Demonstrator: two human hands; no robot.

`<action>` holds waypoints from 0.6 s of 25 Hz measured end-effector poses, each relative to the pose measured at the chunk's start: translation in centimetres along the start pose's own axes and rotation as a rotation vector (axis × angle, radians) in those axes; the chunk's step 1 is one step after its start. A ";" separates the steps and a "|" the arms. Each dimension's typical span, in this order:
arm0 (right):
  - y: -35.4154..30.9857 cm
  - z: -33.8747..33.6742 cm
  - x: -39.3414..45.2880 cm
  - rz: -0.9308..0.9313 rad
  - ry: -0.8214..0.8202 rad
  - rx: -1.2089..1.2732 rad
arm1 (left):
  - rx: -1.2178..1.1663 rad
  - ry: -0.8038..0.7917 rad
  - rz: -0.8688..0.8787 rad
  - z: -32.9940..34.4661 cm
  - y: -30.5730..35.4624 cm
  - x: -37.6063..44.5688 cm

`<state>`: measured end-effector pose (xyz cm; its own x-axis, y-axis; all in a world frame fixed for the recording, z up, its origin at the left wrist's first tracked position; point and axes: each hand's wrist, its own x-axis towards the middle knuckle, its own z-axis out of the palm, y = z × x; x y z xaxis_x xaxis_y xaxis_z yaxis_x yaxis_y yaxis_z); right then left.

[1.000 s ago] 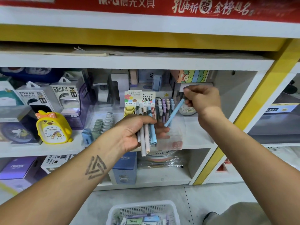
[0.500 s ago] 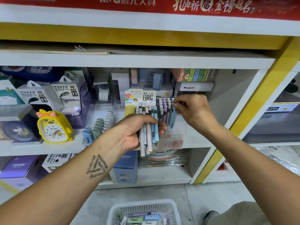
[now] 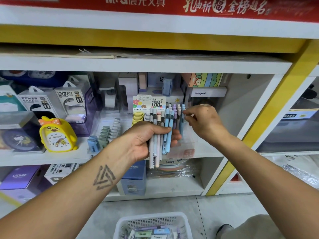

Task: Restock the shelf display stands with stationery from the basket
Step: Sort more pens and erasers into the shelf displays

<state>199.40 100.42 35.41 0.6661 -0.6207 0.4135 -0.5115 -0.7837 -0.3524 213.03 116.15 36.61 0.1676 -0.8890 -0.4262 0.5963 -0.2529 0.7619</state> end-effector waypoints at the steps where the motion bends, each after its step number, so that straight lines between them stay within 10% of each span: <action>1: -0.3 -0.1 0.0 0.006 0.023 0.001 | 0.004 -0.005 0.003 0.0 0.0 0.0; 7: -3.1 -1.8 -0.3 0.343 -0.187 0.856 | 0.046 -0.061 0.038 0.6 -0.1 0.2; 15: -1.2 -3.8 0.5 0.321 0.285 0.706 | 0.001 0.066 0.063 0.4 0.0 0.3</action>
<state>198.35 100.96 39.21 0.3337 -0.8684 0.3668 -0.1284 -0.4274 -0.8949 212.73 115.71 36.66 0.2565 -0.8760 -0.4084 0.5824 -0.1971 0.7886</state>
